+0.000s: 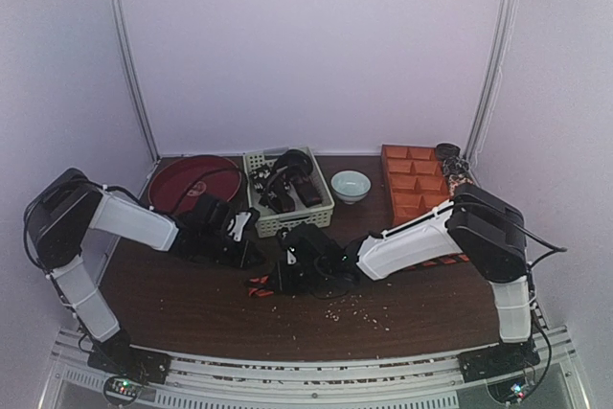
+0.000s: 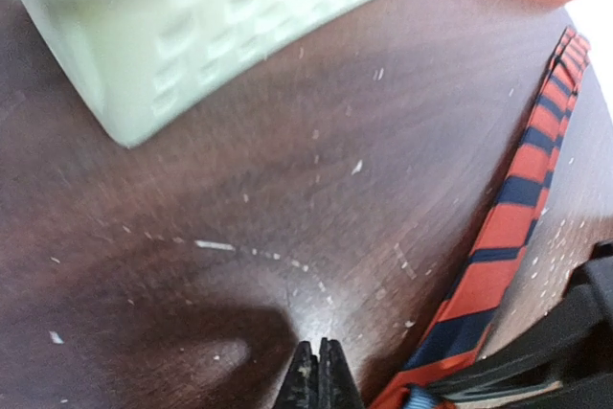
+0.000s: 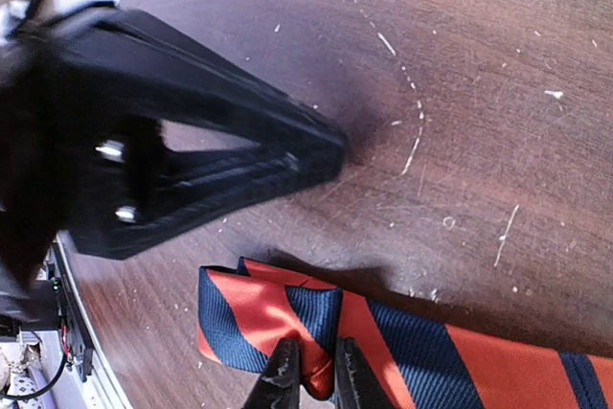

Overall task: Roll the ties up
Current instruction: Roll the tie at the center of the board.

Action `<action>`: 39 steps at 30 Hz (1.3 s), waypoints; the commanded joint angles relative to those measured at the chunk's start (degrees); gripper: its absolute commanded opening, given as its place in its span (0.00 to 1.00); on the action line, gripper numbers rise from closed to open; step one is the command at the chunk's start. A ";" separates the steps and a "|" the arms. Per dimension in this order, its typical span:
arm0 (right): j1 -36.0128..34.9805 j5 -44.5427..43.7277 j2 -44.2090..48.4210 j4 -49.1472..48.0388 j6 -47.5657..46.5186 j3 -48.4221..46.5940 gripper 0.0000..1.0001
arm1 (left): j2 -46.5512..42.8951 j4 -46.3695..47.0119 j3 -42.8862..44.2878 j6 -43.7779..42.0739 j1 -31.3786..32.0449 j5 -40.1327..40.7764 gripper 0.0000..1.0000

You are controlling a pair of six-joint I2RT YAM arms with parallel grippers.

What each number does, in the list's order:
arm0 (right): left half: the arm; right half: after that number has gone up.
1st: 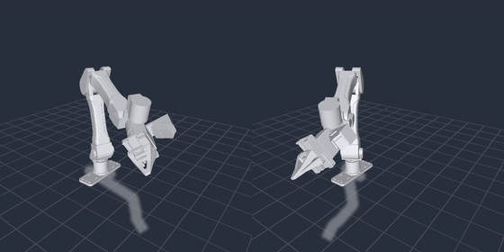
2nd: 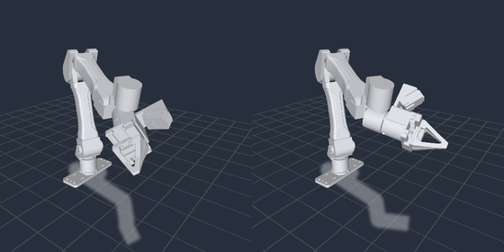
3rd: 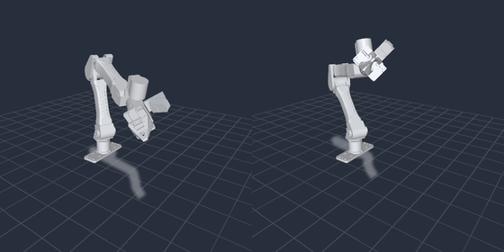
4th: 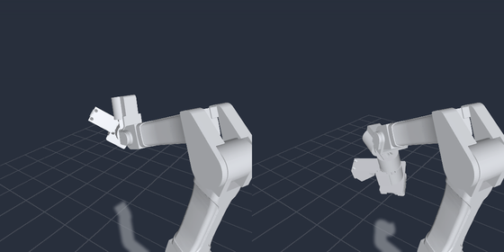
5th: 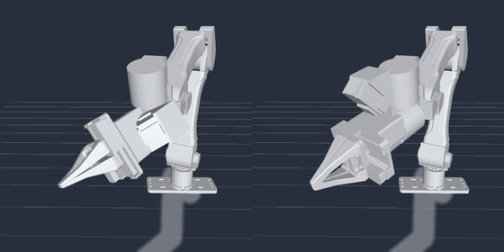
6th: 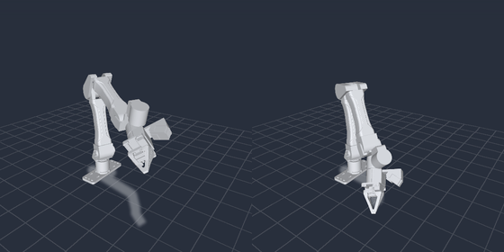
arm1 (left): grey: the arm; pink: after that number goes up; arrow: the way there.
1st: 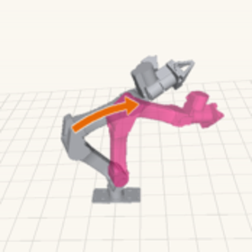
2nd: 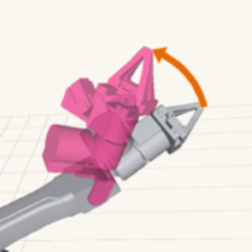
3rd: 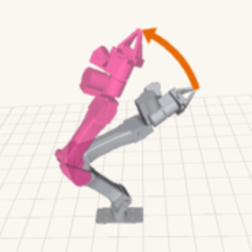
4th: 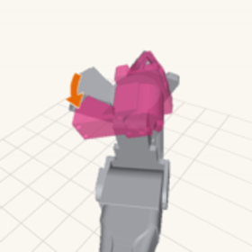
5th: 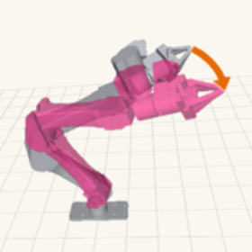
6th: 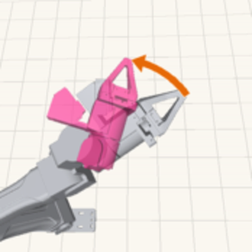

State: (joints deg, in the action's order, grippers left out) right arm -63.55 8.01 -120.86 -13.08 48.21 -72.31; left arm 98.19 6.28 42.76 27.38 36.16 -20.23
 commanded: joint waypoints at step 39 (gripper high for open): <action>0.64 -2.43 -1.63 8.60 -1.97 -3.82 0.21 | -21.63 -8.77 -14.33 10.16 2.39 10.23 0.00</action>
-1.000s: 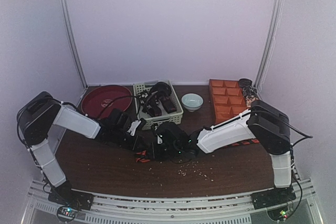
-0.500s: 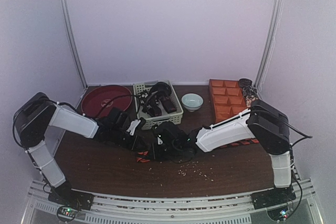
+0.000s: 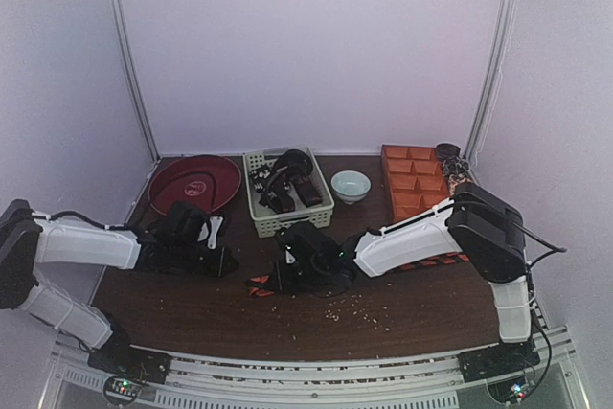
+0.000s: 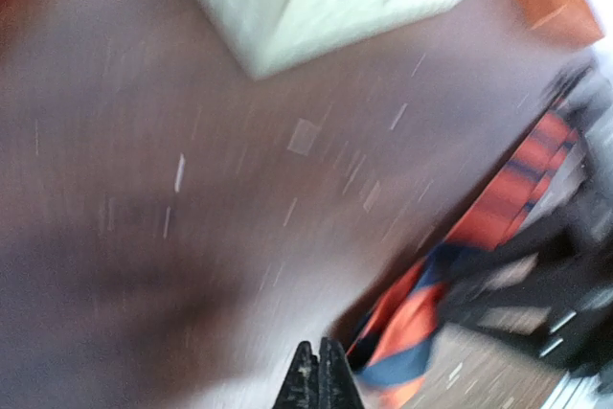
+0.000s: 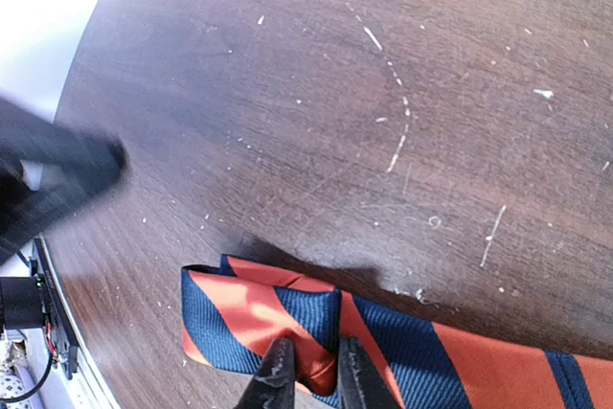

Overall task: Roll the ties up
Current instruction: Roll the tie at the center of the board.

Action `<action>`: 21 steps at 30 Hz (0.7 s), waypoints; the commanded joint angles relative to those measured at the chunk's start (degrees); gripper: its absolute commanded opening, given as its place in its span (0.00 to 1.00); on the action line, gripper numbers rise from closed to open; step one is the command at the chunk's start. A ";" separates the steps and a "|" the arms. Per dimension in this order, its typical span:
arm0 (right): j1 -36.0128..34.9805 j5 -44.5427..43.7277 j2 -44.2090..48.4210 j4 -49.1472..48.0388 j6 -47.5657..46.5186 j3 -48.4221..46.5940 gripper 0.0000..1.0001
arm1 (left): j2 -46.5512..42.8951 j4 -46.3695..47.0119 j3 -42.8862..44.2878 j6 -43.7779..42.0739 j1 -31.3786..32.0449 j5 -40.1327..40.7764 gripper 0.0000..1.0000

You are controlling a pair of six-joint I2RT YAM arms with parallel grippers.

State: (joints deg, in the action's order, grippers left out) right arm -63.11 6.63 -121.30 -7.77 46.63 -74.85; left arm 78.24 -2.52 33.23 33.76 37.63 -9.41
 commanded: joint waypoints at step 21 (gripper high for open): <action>0.27 -2.94 0.43 6.07 -1.45 -3.59 0.24 | -3.88 14.07 -8.49 8.27 3.96 -7.31 0.00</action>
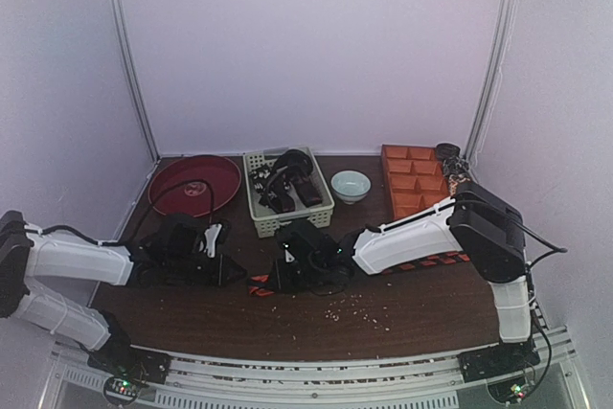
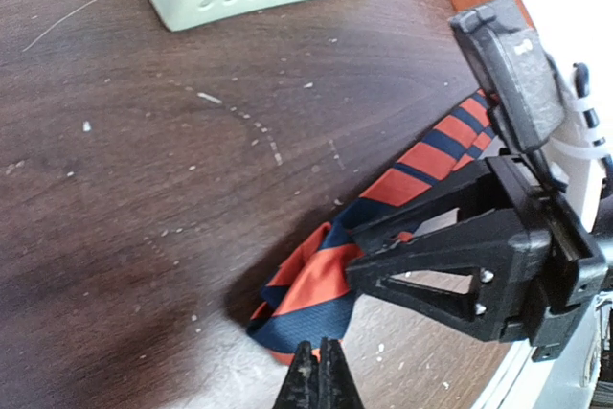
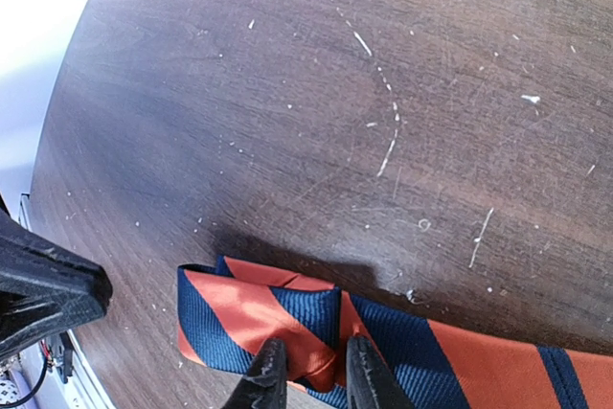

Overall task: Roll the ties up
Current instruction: Roll the tie at the center of the board.

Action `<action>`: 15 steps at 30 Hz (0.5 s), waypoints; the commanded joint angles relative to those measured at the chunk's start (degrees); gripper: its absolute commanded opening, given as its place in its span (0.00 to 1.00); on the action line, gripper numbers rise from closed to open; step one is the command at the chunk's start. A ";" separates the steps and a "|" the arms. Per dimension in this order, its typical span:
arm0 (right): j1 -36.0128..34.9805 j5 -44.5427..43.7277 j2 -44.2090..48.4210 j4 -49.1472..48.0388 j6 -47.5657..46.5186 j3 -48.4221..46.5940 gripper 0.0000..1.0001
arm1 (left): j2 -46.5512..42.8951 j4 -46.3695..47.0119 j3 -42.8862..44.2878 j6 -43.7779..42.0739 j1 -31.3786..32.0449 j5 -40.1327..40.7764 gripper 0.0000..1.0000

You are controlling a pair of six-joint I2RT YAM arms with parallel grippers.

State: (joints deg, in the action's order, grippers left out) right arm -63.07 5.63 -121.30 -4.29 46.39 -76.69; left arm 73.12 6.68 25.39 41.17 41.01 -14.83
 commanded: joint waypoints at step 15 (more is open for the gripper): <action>0.20 -4.46 2.22 5.67 -2.35 -2.52 0.23 | 10.83 10.62 1.02 0.41 1.16 -2.25 0.00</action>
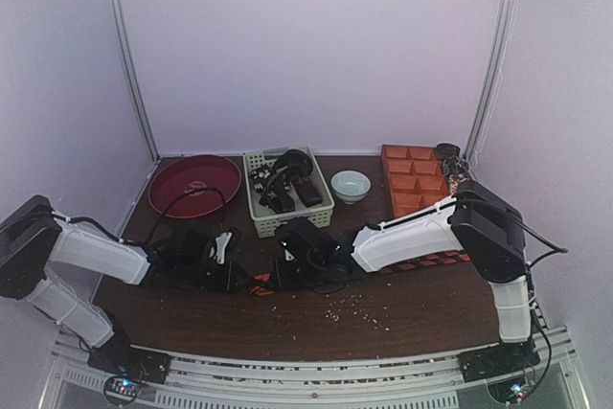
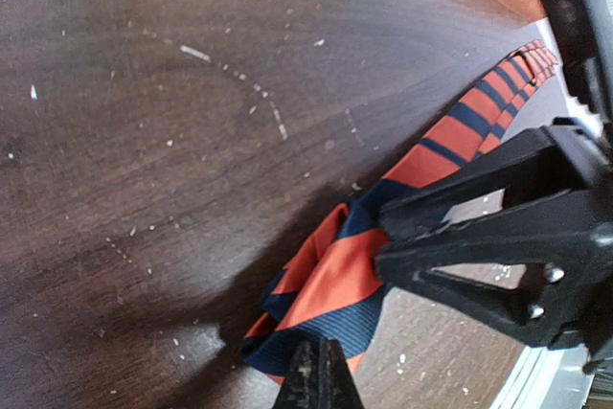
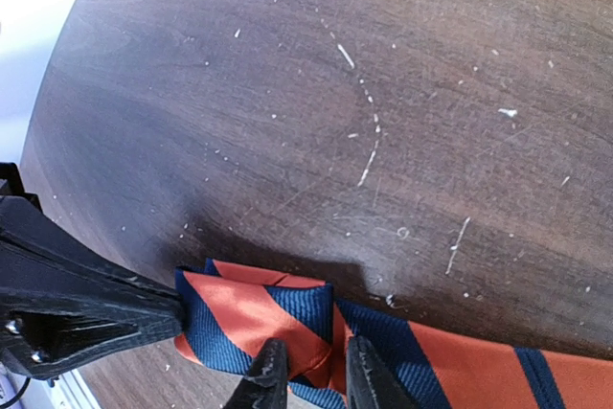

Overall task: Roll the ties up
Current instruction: Roll the tie at the center of the board.

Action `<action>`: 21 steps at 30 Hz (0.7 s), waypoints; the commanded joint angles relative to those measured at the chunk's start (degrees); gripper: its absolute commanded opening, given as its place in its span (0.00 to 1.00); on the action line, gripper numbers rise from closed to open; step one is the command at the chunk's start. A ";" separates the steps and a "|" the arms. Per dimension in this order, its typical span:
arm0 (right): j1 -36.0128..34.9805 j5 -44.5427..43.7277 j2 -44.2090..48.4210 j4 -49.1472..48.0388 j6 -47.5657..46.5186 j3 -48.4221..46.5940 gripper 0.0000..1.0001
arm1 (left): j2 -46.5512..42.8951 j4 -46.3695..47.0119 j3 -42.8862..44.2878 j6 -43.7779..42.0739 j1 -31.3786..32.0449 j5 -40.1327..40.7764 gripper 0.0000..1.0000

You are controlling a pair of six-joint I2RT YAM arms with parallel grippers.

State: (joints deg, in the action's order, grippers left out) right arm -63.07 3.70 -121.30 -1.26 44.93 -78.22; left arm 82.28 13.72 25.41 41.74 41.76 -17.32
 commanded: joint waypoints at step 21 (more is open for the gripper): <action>-0.44 -4.31 2.53 5.30 -2.47 -3.64 0.23 | 3.15 2.54 0.86 -1.25 0.43 2.44 0.00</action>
State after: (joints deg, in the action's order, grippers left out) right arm -63.16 1.21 -121.08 2.22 43.40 -80.40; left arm 84.88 14.74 25.52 41.63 42.00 -15.84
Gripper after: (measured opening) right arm 0.243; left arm 0.003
